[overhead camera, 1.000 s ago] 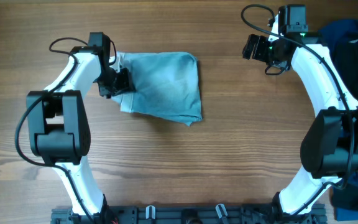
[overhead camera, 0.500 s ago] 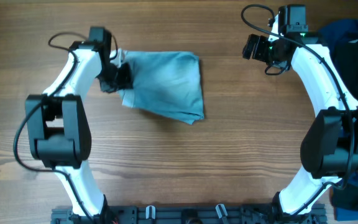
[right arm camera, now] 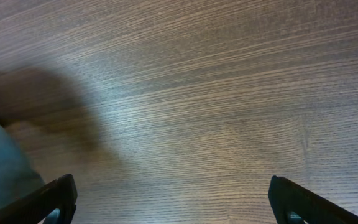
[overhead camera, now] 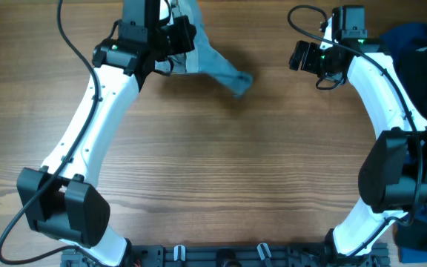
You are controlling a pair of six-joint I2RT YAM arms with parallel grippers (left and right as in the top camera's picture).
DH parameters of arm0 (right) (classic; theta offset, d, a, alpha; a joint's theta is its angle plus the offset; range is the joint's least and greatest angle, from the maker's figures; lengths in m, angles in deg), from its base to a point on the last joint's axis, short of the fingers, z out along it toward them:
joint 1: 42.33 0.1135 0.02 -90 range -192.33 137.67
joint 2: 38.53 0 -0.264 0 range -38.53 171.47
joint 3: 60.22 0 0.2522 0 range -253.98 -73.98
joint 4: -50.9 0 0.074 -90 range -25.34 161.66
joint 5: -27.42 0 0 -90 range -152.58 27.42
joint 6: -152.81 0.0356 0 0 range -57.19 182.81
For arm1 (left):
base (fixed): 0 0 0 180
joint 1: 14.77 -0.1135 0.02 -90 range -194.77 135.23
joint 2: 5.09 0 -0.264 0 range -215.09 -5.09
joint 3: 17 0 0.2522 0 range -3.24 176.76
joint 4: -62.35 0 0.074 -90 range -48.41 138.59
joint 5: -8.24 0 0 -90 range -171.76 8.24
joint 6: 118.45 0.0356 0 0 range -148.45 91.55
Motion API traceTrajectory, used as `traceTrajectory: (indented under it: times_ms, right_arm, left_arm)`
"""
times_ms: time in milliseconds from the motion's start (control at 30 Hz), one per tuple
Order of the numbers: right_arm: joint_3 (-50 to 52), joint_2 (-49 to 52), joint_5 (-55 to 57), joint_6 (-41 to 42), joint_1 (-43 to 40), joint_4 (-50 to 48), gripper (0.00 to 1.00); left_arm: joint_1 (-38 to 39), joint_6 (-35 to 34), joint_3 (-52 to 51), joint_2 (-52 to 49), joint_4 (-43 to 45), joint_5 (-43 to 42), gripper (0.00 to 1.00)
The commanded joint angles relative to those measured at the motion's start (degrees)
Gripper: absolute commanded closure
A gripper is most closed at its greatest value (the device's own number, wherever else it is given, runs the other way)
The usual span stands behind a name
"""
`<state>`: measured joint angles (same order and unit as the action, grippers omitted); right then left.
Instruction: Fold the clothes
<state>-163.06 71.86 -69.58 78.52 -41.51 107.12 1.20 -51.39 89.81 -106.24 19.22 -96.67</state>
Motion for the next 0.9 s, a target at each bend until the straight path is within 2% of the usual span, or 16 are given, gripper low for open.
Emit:
traceTrajectory:
  times_ms: [0,200,267,567,767,800,833,867]
  right_arm:
    - [-0.79,-0.68,0.63,-0.7,-0.04,0.0,0.0]
    - [-0.79,-0.68,0.63,-0.68,-0.04,0.0,0.0]
    - [-0.79,-0.68,0.63,-0.7,-0.04,0.0,0.0]
    - [-0.79,-0.68,0.63,-0.68,-0.04,0.0,0.0]
    - [-0.79,-0.68,0.63,-0.66,-0.04,0.0,0.0]
    - [-0.79,-0.68,0.63,-0.68,-0.04,0.0,0.0]
    - [-0.79,-0.68,0.63,-0.7,-0.04,0.0,0.0]
    - [-0.79,-0.68,0.63,-0.7,-0.04,0.0,0.0]
  left_arm:
    - [-0.11,-2.71,1.16,1.29,1.81,1.51,0.96]
    - [0.07,-7.43,1.14,1.27,-2.71,1.53,0.96]
    - [0.07,-9.42,1.03,0.83,-6.97,1.53,0.96]
    - [0.07,-9.51,-0.07,-8.33,-26.1,1.97,0.96]
    - [-0.02,-9.49,-5.6,-13.27,-28.35,4.57,0.95]
    - [-0.13,-9.42,-6.91,-13.42,-28.7,4.57,0.84]
    - [-0.17,-8.83,-7.5,-13.42,-29.46,4.52,0.51]
    - [-0.17,-8.81,-7.56,-13.42,-30.38,4.55,0.36]
